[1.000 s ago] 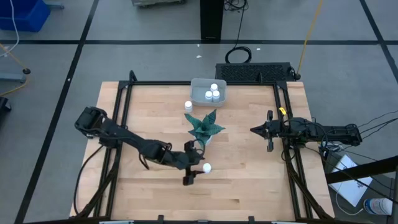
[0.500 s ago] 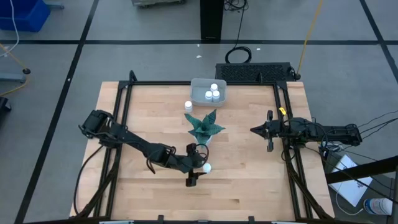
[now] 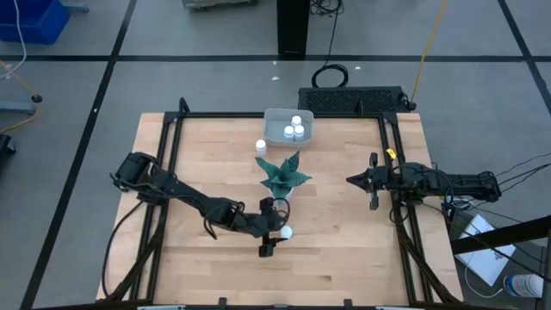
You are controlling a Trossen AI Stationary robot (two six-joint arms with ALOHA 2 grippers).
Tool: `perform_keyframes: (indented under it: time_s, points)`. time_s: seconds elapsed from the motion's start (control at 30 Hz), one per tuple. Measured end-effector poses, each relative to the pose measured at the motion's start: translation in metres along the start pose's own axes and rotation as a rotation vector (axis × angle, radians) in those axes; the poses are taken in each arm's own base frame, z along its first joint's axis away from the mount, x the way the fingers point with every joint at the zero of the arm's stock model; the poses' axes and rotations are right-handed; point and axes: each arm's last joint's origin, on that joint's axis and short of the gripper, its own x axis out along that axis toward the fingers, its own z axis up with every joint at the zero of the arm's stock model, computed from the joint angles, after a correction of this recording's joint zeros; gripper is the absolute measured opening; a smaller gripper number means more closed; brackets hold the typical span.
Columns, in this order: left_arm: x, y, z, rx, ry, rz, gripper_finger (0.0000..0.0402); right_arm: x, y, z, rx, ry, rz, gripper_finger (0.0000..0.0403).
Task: Pick and place pill bottles into a basket
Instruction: Put the white medicine bottle into the gray bin
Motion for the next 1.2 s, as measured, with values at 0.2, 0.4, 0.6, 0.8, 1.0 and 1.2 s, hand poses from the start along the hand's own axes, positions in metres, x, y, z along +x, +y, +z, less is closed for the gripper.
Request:
perform_keyframes:
  time_s: [0.2, 0.4, 0.6, 0.8, 1.0, 1.2]
  points:
    - [-0.001, -0.002, 0.000, 0.006, -0.009, 0.018, 0.0283, 0.000, 0.000, 0.000, 0.000, 0.000, 0.000, 0.0004]
    - [-0.001, -0.001, 0.000, 0.008, -0.011, 0.036, 0.0283, 0.000, 0.000, 0.000, 0.000, 0.000, 0.001, 0.0004]
    - [0.007, -0.003, -0.006, 0.024, 0.000, 0.046, 0.0283, 0.000, 0.000, 0.000, 0.000, 0.000, 0.000, 0.0004]
    - [0.020, -0.006, -0.020, 0.047, 0.022, 0.066, 0.0283, 0.000, 0.000, 0.000, 0.000, 0.004, 0.001, 0.0004]
    - [0.022, -0.007, -0.020, 0.046, 0.011, 0.066, 0.0286, 0.001, 0.000, -0.001, -0.001, 0.012, 0.001, 0.0004]
    - [0.023, -0.006, -0.020, 0.043, 0.014, 0.046, 0.0276, 0.001, 0.000, -0.001, -0.001, 0.010, 0.000, 0.0004]
